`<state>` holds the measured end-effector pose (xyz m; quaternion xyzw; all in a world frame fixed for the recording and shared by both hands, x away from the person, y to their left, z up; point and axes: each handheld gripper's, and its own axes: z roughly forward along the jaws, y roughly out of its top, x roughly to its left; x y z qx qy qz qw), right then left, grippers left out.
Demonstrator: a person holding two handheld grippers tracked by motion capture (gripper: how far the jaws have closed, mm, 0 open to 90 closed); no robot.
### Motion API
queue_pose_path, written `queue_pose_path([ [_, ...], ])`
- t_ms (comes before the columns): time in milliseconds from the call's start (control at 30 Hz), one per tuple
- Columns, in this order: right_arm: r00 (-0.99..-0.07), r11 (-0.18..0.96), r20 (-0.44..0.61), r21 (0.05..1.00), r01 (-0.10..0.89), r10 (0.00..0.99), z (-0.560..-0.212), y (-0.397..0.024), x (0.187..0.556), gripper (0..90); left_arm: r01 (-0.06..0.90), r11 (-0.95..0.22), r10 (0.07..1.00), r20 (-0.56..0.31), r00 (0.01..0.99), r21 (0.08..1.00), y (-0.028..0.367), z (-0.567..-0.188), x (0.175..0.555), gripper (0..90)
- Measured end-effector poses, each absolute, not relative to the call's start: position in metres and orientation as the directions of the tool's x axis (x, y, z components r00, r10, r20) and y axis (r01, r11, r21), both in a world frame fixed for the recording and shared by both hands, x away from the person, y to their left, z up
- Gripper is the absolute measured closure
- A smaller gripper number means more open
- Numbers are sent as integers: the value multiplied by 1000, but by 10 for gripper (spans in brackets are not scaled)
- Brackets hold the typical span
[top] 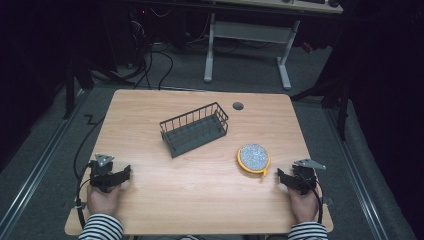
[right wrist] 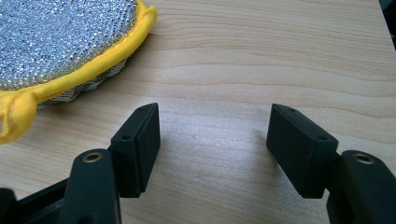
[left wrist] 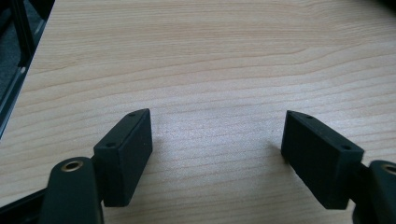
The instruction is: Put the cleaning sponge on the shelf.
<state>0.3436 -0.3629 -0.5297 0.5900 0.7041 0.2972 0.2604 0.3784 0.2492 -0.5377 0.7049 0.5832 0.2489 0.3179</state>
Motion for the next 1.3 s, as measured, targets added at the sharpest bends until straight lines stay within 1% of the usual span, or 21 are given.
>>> queue_pose_path([
  [167, -170, 129, -16, 726, 675, 985, -530, -363, 344, 350, 666, -136, 977, -10, 211, 733, 248, -538, 378, 227],
  [533, -174, 131, -17, 727, 674, 985, -530, -363, 344, 349, 663, -147, 971, -19, 237, 734, 247, -538, 378, 216],
  [600, -174, 131, -17, 727, 674, 985, -530, -363, 344, 349, 659, -169, 963, -19, 268, 733, 246, -538, 377, 219],
  [667, -174, 131, -17, 727, 674, 985, -530, -363, 344, 349, 656, -173, 962, -18, 274, 734, 245, -538, 377, 220],
  [800, -173, 131, -17, 726, 675, 985, -530, -363, 344, 349, 655, -169, 964, -17, 267, 736, 246, -537, 376, 249],
  [867, -172, 129, -15, 726, 675, 985, -530, -363, 344, 349, 656, -144, 965, -42, 258, 741, 248, -536, 377, 304],
  [1133, -172, 126, -11, 727, 675, 985, -530, -363, 344, 349, 656, -139, 965, -48, 259, 742, 245, -536, 377, 313],
  [1300, -172, 126, -11, 727, 675, 985, -530, -363, 344, 349, 651, -159, 956, -49, 289, 742, 241, -528, 378, 314],
])
